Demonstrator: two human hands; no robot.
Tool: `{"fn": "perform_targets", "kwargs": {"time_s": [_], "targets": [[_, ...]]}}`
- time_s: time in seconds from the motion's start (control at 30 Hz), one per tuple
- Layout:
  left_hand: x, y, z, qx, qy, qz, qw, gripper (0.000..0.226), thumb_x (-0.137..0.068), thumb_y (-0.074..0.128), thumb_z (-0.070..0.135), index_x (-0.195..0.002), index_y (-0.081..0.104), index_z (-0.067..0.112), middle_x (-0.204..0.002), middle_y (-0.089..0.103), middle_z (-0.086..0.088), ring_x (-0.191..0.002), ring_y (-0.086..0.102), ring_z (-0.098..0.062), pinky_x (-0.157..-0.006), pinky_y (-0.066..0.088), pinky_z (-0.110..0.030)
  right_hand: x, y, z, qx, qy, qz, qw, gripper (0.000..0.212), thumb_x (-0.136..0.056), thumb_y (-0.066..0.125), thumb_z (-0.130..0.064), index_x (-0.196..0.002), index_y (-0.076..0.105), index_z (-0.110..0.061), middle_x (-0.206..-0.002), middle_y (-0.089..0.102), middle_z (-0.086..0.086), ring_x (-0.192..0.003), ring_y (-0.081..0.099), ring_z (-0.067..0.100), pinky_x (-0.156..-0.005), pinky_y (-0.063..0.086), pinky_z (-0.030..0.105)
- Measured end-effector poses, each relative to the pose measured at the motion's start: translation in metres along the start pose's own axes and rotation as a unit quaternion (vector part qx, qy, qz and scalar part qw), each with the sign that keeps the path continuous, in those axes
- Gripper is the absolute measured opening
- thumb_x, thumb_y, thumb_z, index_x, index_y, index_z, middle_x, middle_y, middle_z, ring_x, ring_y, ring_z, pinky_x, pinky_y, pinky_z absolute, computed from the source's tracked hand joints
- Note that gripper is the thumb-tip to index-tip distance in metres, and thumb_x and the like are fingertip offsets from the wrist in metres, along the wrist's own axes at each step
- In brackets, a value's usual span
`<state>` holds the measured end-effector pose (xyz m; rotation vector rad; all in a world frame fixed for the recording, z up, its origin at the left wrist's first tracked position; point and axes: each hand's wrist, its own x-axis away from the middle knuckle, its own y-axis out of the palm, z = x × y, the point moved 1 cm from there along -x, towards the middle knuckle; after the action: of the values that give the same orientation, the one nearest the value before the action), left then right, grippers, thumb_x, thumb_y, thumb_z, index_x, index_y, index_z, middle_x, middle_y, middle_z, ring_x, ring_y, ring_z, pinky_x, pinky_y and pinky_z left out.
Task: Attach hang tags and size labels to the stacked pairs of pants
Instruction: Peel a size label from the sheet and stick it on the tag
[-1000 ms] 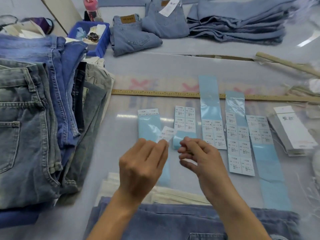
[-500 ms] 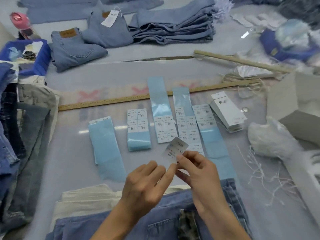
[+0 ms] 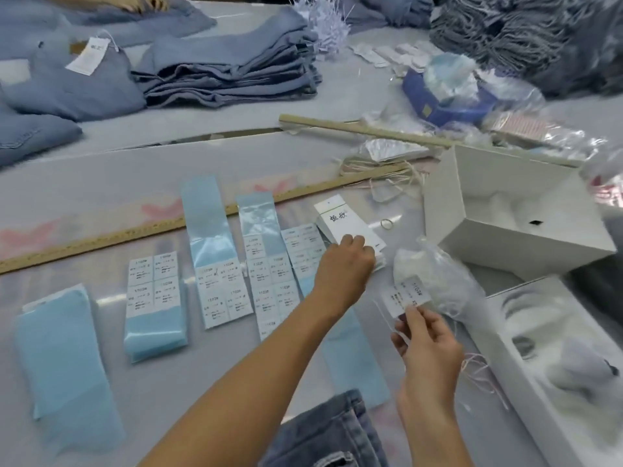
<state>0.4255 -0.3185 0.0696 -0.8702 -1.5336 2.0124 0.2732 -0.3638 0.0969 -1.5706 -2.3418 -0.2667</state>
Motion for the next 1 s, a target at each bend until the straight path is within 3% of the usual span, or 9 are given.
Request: {"fn": "perform_targets", "kwargs": {"time_s": [0.07,0.23,0.4,0.57,0.7,0.77,0.87,0.9,1.0], "targets": [[-0.016,0.011,-0.006,-0.015,-0.003,-0.027,1.000,0.016,-0.094,0.061,0.004,-0.109,0.062,0.007,-0.110,0.059,-0.011,-0.105,0.055,-0.030,-0.074,0.043,-0.037,-0.006,0.006,0.000,0.001,-0.010,-0.015,1.000,0.005,-0.095,0.070,-0.018,-0.091,0.073,-0.019,-0.074,0.070,-0.005,-0.073,0.065,0.007,-0.069,0.053,0.027],[-0.027,0.018,-0.019,0.003,0.033,-0.060,0.998,0.013,-0.099,0.060,0.019,-0.107,0.061,0.009,-0.109,0.058,-0.007,-0.105,0.054,-0.027,-0.064,0.044,-0.037,-0.012,0.016,0.005,-0.020,0.010,-0.041,0.999,0.011,-0.094,0.070,-0.015,-0.085,0.073,-0.020,-0.070,0.067,-0.008,-0.071,0.063,0.008,-0.069,0.053,0.026],[-0.038,0.008,-0.027,0.043,-0.015,-0.047,0.998,0.022,-0.100,0.050,0.025,-0.082,0.050,0.013,-0.087,0.066,-0.010,-0.080,0.063,-0.034,-0.062,0.046,-0.035,-0.012,0.013,0.010,-0.028,0.022,-0.047,0.998,0.013,-0.095,0.068,-0.012,-0.084,0.071,-0.018,-0.065,0.066,-0.009,-0.068,0.062,0.006,-0.069,0.053,0.027],[-0.054,-0.003,-0.038,0.148,-0.103,-0.066,0.981,0.015,-0.093,0.064,0.023,-0.084,0.075,0.017,-0.084,0.073,-0.002,-0.081,0.066,-0.026,-0.071,0.057,-0.038,-0.006,0.016,0.018,-0.021,0.044,-0.071,0.996,0.007,-0.095,0.068,-0.009,-0.089,0.071,-0.012,-0.066,0.065,-0.006,-0.067,0.061,0.006,-0.068,0.053,0.025],[-0.059,-0.002,-0.056,0.302,-0.191,-0.076,0.931,0.014,-0.080,0.085,0.026,-0.075,0.076,0.016,-0.075,0.072,0.004,-0.072,0.065,-0.014,-0.068,0.057,-0.036,-0.002,0.016,0.022,-0.015,0.046,-0.081,0.995,0.005,-0.094,0.068,-0.009,-0.091,0.071,-0.011,-0.067,0.067,-0.005,-0.067,0.063,0.005,-0.067,0.054,0.022],[-0.057,-0.001,-0.062,0.406,-0.239,-0.075,0.879,0.022,-0.076,0.090,0.028,-0.072,0.076,0.011,-0.074,0.073,-0.002,-0.067,0.062,-0.012,-0.063,0.058,-0.036,-0.001,0.016,0.023,-0.020,0.052,-0.080,0.995,0.004,-0.094,0.068,-0.009,-0.091,0.071,-0.010,-0.067,0.067,-0.005,-0.067,0.063,0.005,-0.069,0.054,0.025],[-0.055,0.000,-0.069,0.540,-0.310,-0.045,0.781,0.021,-0.079,0.088,0.023,-0.072,0.075,0.008,-0.084,0.075,-0.009,-0.084,0.068,-0.020,-0.066,0.062,-0.037,0.000,0.015,0.024,-0.018,0.056,-0.085,0.995,0.005,-0.094,0.068,-0.010,-0.091,0.071,-0.011,-0.067,0.067,-0.006,-0.067,0.064,0.005,-0.069,0.054,0.025],[-0.055,0.000,-0.071,0.555,-0.323,-0.033,0.766,0.018,-0.081,0.087,0.020,-0.073,0.075,0.009,-0.087,0.075,-0.009,-0.089,0.070,-0.025,-0.071,0.063,-0.042,0.001,0.015,0.024,-0.018,0.056,-0.086,0.995,0.005,-0.095,0.068,-0.011,-0.091,0.071,-0.012,-0.068,0.067,-0.006,-0.068,0.064,0.005,-0.069,0.054,0.024],[-0.056,-0.013,-0.068,0.529,-0.324,0.037,0.784,0.013,-0.086,0.081,0.017,-0.075,0.075,0.013,-0.086,0.076,-0.008,-0.086,0.071,-0.026,-0.079,0.061,-0.048,0.001,0.013,0.021,-0.022,0.056,-0.086,0.995,0.007,-0.095,0.068,-0.010,-0.089,0.071,-0.013,-0.071,0.067,-0.003,-0.070,0.063,0.007,-0.068,0.053,0.023]]}}
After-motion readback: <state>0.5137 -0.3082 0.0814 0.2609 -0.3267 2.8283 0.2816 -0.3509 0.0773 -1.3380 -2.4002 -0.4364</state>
